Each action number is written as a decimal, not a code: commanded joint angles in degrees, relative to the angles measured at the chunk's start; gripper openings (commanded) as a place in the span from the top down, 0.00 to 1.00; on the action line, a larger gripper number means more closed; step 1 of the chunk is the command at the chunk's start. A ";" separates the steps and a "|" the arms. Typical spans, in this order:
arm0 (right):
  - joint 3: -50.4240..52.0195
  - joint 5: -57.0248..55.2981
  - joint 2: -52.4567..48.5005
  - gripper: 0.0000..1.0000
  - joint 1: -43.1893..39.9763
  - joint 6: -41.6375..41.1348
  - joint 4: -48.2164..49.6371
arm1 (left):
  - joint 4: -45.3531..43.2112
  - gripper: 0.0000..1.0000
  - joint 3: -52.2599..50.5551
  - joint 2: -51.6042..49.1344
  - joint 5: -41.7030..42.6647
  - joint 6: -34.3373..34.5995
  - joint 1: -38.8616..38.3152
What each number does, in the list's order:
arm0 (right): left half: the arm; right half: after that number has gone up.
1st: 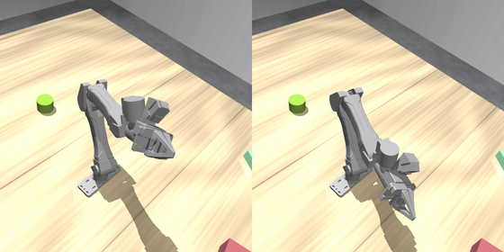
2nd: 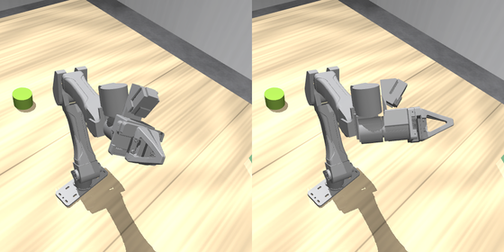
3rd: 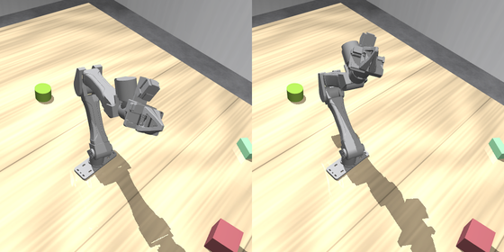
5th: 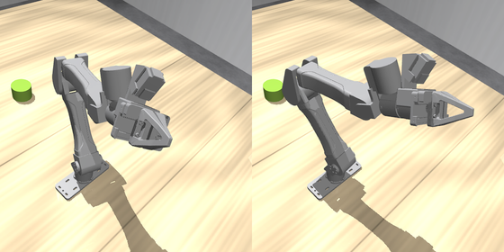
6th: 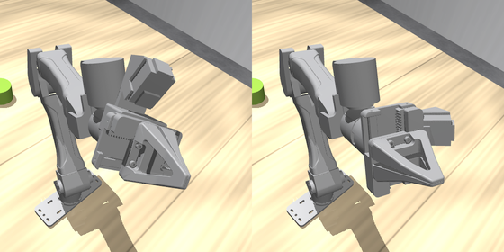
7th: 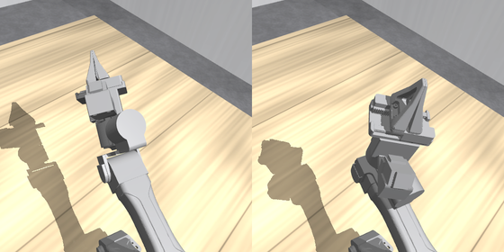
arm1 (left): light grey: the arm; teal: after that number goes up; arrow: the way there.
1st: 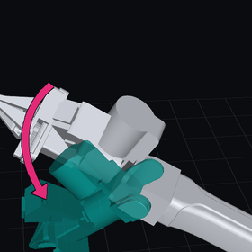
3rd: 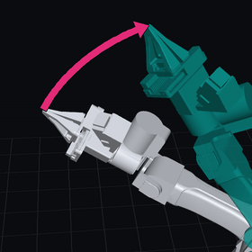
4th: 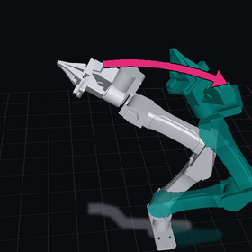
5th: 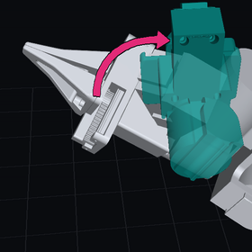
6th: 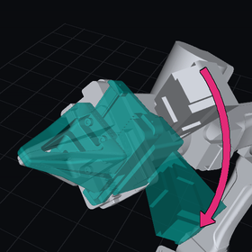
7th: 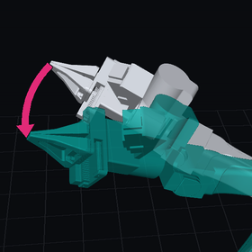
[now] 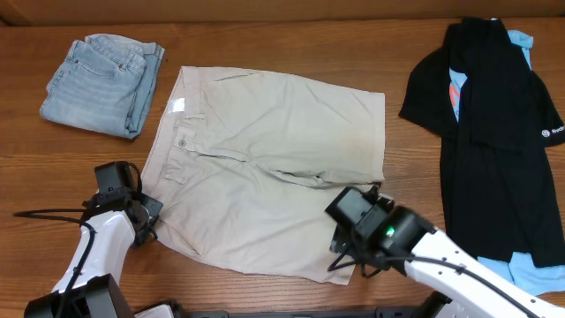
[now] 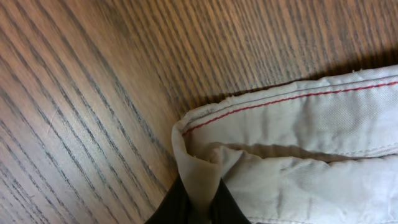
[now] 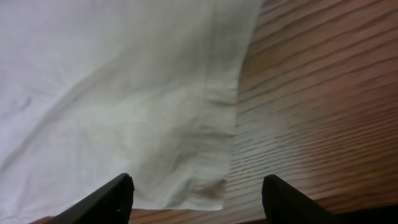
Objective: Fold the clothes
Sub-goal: 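Move both grippers to the bottom hem of the beige shorts, then grasp the bottom hem and fold it up toward the waistband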
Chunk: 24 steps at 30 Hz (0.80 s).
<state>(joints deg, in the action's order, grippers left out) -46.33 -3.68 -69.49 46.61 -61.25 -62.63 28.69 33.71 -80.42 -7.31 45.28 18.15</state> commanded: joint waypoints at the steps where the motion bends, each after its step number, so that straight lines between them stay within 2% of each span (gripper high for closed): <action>1: 3.61 1.66 -0.13 0.34 5.25 -1.77 4.57 | -0.87 0.96 -1.73 -3.04 1.46 0.17 0.35; 7: 9.90 6.51 -2.36 0.42 10.60 -1.84 11.74 | -0.85 0.96 -1.73 -3.04 2.47 0.13 0.35; 16: 12.61 8.37 -8.02 0.44 11.26 -3.34 14.84 | -0.90 0.96 -1.73 -3.04 2.47 0.13 0.35; 19: 12.61 8.79 -10.19 0.60 11.26 -3.32 15.67 | -0.85 0.96 -1.75 -3.04 2.45 -0.11 0.35; 21: 12.61 8.98 -10.67 0.78 11.23 -3.39 15.65 | -0.87 0.96 -1.73 -3.04 2.45 -0.57 0.35; 22: 12.61 9.01 -10.67 0.90 11.23 -3.72 15.45 | -0.85 0.96 -1.62 -3.04 2.47 -1.40 0.35; 23: 12.55 9.05 -10.51 0.96 11.23 -4.24 15.08 | -0.63 0.96 -1.29 -3.04 2.49 -2.62 0.35; 24: 12.41 8.94 -10.25 0.96 11.23 -5.11 14.23 | 0.09 0.96 -0.61 -3.04 2.49 -3.98 0.35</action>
<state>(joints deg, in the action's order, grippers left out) -34.17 5.17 -79.05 57.49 -64.66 -47.37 28.71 33.82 -80.42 -7.09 44.77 18.15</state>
